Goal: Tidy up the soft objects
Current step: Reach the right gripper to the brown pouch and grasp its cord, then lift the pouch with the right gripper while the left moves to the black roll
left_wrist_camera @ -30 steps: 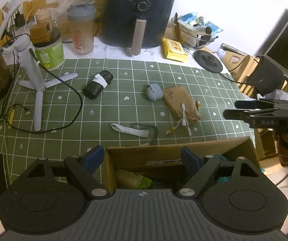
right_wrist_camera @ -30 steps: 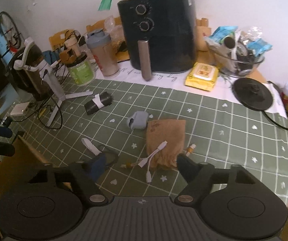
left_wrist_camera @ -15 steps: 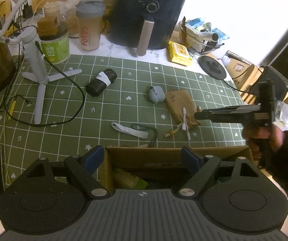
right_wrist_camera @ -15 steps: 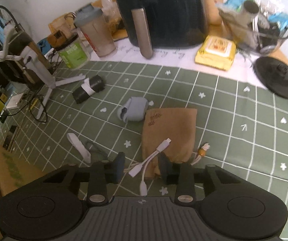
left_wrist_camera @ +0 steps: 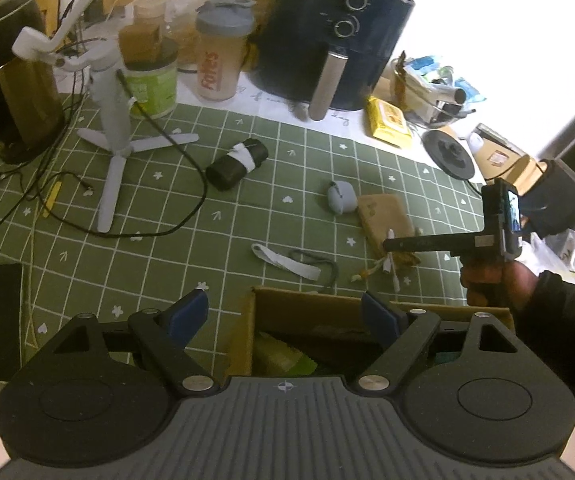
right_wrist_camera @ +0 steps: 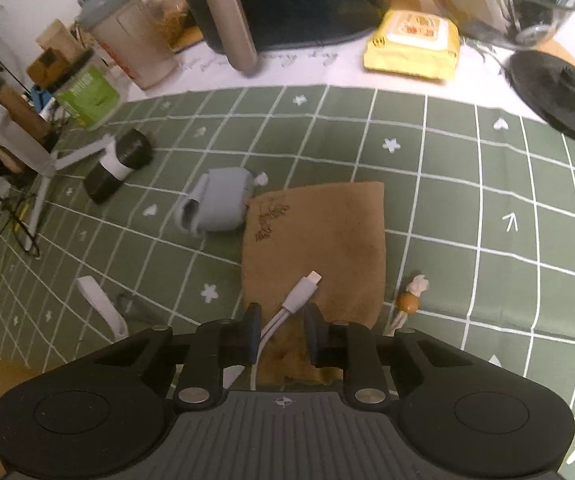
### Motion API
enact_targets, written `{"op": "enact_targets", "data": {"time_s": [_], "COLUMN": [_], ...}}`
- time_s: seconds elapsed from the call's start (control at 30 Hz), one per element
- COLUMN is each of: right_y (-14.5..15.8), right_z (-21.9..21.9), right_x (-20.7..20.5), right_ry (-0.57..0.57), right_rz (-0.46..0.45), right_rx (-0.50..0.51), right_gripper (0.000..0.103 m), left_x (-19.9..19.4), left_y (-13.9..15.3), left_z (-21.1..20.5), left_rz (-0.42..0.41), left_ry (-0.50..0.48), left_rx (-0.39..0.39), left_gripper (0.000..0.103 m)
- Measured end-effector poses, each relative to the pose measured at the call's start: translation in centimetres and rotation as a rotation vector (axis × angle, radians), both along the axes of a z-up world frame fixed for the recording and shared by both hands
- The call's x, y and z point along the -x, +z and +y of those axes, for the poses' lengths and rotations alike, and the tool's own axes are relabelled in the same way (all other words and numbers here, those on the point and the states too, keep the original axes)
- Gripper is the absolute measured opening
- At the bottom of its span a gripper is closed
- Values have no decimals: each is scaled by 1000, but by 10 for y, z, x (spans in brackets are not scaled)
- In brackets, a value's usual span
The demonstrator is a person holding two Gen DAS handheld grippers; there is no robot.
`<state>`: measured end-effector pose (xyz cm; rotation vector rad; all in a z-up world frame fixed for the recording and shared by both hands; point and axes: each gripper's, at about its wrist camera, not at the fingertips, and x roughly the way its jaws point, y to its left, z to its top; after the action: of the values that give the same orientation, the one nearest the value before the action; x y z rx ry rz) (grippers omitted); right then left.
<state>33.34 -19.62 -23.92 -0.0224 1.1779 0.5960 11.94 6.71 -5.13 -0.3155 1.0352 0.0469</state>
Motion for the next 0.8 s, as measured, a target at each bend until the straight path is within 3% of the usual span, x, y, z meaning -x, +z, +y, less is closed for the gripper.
{"op": "enact_targets", "data": {"time_s": [0.23, 0.37, 0.47, 0.8], "right_y": [-3, -4, 3, 35], "right_z": [8, 4, 3, -9], "right_x": [1, 0, 4, 13], "right_ry": [6, -8, 0, 3], "right_rz": [-8, 14, -14, -88], "right_rx": [36, -4, -15, -37], "right_gripper": [24, 9, 5, 5], "left_x": [-1, -4, -5, -15], "left_y": [-2, -1, 2, 6], "left_z": [0, -2, -3, -2], "left_rz": [7, 1, -9, -29], "left_ry": [2, -8, -16, -57], "left_rx": [4, 5, 1, -25], "left_gripper": [84, 84, 84, 84]}}
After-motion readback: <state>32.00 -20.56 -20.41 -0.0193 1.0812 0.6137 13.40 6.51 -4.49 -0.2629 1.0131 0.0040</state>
